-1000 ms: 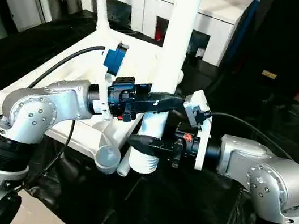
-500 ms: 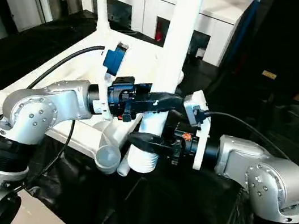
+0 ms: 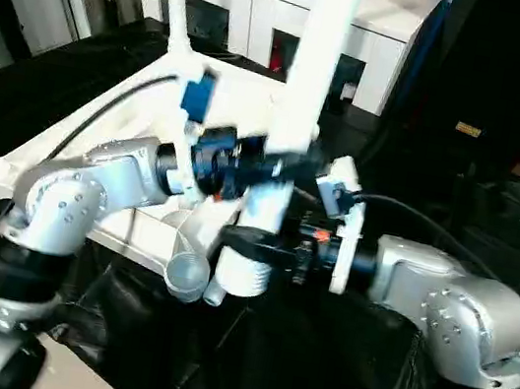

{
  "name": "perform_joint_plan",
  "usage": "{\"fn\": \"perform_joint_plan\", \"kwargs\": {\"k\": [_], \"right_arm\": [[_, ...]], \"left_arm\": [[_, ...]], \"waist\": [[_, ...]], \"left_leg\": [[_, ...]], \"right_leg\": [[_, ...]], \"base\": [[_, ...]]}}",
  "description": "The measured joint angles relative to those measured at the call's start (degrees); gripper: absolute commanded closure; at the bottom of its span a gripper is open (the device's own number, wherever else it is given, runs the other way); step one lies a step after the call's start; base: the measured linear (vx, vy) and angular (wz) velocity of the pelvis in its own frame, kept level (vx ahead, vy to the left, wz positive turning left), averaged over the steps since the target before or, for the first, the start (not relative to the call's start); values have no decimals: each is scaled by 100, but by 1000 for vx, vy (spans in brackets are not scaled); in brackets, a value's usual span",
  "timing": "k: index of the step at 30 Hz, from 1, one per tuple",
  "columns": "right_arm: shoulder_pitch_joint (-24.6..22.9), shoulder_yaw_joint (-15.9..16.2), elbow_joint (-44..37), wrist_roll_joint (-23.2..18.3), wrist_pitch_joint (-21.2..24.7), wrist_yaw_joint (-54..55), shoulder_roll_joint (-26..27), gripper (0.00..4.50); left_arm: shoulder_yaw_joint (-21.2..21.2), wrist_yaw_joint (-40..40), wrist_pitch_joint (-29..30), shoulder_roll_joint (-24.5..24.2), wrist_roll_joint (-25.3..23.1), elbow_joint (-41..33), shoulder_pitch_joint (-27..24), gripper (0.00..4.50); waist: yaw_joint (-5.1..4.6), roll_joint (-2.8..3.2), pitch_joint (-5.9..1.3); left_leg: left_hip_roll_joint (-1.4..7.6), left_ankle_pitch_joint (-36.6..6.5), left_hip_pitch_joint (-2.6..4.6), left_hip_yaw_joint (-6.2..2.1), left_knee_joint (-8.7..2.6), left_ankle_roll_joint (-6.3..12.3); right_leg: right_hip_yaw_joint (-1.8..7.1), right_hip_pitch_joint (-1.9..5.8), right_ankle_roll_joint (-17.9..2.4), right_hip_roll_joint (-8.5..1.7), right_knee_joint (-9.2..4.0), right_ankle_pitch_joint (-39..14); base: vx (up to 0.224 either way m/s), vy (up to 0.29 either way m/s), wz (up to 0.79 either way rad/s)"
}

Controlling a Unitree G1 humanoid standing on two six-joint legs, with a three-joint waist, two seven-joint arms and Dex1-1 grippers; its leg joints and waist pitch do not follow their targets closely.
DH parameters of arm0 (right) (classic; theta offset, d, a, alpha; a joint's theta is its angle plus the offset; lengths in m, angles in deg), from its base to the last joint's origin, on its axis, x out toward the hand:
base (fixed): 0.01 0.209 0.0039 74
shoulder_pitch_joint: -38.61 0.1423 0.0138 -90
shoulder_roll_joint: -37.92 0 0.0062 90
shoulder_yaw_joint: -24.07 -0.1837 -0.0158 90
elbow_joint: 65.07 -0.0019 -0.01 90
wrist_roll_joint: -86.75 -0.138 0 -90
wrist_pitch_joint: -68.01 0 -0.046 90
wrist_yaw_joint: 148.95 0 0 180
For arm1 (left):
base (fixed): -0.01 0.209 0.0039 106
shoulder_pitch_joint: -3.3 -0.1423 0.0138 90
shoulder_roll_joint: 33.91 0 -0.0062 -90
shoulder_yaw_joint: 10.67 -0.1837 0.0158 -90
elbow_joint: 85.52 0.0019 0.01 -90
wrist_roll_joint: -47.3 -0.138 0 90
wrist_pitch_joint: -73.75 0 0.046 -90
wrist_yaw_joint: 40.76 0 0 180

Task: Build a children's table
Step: Pick table leg

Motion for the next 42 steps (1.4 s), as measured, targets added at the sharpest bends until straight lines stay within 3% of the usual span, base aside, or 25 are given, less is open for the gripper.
{"fn": "perform_joint_plan", "kwargs": {"k": [7,14,16,19,22,26,32,36,39,42], "right_arm": [[-145,-42,107,261,-327,663,440,260],[-148,-208,347,728,-814,1542,895,260],[-153,-164,462,1154,-1126,1884,870,260],[-174,-144,826,1820,-1483,2525,858,260],[-189,-250,1028,2120,-1597,3007,947,260],[-183,-316,1080,2505,-1814,3576,939,260],[-263,-454,1123,2758,-1925,3810,902,260],[-411,-396,971,2810,-1925,3875,961,260],[-421,-377,912,2868,-1925,3927,947,260],[-472,-375,772,2937,-1924,3937,943,260]], "left_arm": [[697,-371,-271,208,387,-139,6,147],[814,-599,-229,100,511,-310,-135,147],[730,-730,-291,-72,155,-160,-170,147],[288,-1137,-541,-466,-922,485,-185,147],[-164,-1634,-745,-640,-1829,1293,-172,147],[-772,-1959,-1186,-743,-2652,2305,-15,147],[-1599,-1808,-1791,-754,-3414,3184,119,147],[-1915,-1884,-2465,-545,-4083,4268,475,147],[-2049,-1976,-2820,-479,-4326,4683,637,147],[-2442,-2142,-3251,-518,-4786,5061,903,147]], "waist": [[-6,4,-2],[-7,4,-3],[-9,4,-3],[-15,6,-3],[-38,11,-2],[-55,24,-7],[-83,53,-8],[-121,152,-14],[-154,170,-20],[-160,198,-28]], "left_leg": [[2,1,3,0,0,-2],[0,1,2,0,-1,-3],[1,2,5,0,-1,-5],[0,6,6,1,-1,-12],[-3,7,2,0,-2,-13],[-4,6,-5,-1,-4,-13],[-4,3,-30,-2,-3,-8],[-9,3,-40,-5,3,-5],[-7,4,-38,-5,3,-6],[-6,4,-38,-7,3,-5]], "right_leg": [[-1,0,-1,0,2,1],[-1,0,0,0,0,0],[-1,1,2,0,0,1],[4,2,20,0,-3,9],[7,1,29,0,-11,15],[7,-1,29,0,-18,18],[3,-16,28,0,-21,18],[6,-17,31,-4,-32,34],[2,-17,28,-3,-29,36],[4,-17,28,-3,-30,37]], "base": [[0,0,0],[0,0,0],[0,0,0],[0,0,0],[0,0,0],[0,0,0],[0,0,0],[0,0,0],[0,0,0],[0,0,0]]}}
